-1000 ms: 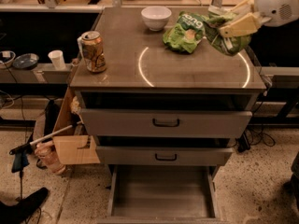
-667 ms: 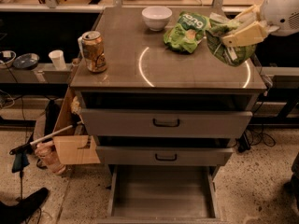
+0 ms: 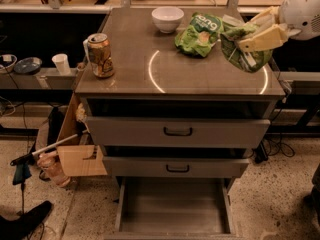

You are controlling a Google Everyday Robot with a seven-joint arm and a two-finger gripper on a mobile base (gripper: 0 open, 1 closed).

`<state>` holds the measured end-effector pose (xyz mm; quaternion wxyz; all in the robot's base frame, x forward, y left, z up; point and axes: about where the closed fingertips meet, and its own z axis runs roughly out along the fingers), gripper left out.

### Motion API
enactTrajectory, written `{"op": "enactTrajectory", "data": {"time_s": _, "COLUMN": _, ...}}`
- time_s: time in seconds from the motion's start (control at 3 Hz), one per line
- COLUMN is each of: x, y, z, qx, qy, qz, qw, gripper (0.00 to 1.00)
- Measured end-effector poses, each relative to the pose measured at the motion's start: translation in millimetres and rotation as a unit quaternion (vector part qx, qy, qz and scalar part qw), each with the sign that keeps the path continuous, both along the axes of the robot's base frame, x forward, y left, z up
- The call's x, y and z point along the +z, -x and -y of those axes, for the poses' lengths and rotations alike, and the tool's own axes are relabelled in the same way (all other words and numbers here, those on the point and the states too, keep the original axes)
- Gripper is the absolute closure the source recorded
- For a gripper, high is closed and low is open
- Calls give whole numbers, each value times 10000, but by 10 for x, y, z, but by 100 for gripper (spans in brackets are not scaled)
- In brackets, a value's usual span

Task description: Place green jalapeno chip bag into bottom drawer

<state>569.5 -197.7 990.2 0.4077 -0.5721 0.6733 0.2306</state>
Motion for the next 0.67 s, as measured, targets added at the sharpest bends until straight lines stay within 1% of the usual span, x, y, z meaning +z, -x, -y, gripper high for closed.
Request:
{"op": "enactTrajectory", "data": {"time_s": 0.33, "x": 34, "y": 234, "z": 10, "qx": 371, "qy": -295, "qz": -77, "qw": 9988, "gripper": 100}}
{"op": "enactTrajectory", "data": {"time_s": 0.67, "x": -14, "y": 564, "z": 149, "qx": 183, "qy": 94, "qz": 50, "qw": 9998, "gripper": 100}}
